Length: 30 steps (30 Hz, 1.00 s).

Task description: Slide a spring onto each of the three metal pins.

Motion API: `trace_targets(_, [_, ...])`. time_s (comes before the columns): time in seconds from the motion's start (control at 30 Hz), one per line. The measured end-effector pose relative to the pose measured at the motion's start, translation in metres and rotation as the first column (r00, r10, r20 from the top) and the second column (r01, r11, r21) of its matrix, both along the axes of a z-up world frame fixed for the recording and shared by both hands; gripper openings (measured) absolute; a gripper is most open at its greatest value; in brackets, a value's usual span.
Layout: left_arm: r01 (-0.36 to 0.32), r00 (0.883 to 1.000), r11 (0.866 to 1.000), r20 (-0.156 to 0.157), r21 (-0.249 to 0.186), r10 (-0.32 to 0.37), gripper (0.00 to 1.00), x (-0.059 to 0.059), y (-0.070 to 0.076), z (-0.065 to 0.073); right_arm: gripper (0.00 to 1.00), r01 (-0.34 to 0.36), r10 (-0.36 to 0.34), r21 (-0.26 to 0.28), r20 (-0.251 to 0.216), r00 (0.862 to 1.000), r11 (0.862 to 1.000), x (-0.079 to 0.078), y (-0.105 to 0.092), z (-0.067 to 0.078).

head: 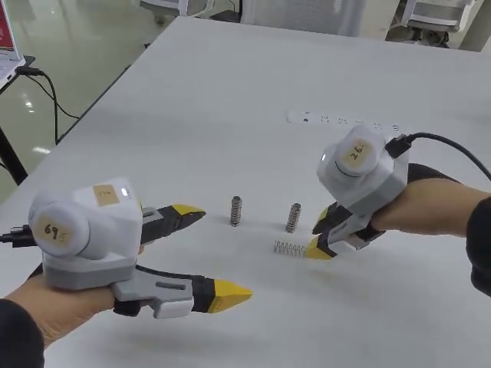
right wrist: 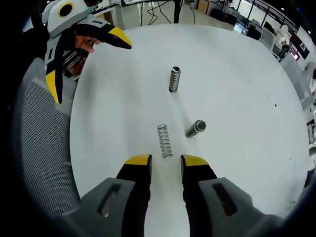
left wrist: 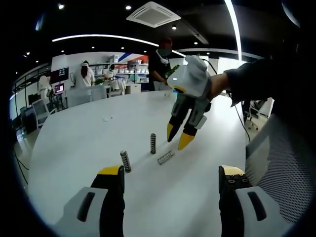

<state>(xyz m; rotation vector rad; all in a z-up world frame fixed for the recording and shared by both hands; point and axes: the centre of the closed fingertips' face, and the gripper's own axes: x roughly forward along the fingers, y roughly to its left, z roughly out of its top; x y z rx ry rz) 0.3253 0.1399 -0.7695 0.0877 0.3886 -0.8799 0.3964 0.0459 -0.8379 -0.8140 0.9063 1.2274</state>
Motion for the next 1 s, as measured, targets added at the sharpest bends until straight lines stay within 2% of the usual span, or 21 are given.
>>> trace_targets(0.4, [-0.001,1.0,1.0,-0.005,-0.002,0.001,0.76,0.0,0.0,-0.002,0.21,-0.03,0.03,-0.028,-0.006,1.0,0.999,0.002,0.007,-0.017])
trace_targets(0.6, [-0.007,1.0,1.0,-0.009,-0.004,0.007,0.76,0.0,0.002,-0.003,0.2,-0.041,0.04,-0.044,-0.018,0.999,0.998,0.002,0.008,-0.023])
trace_targets(1.0, [-0.01,1.0,1.0,-0.013,-0.006,0.01,0.75,0.0,0.002,-0.003,0.17,-0.076,0.075,-0.073,-0.011,0.997,0.994,0.001,0.009,-0.03])
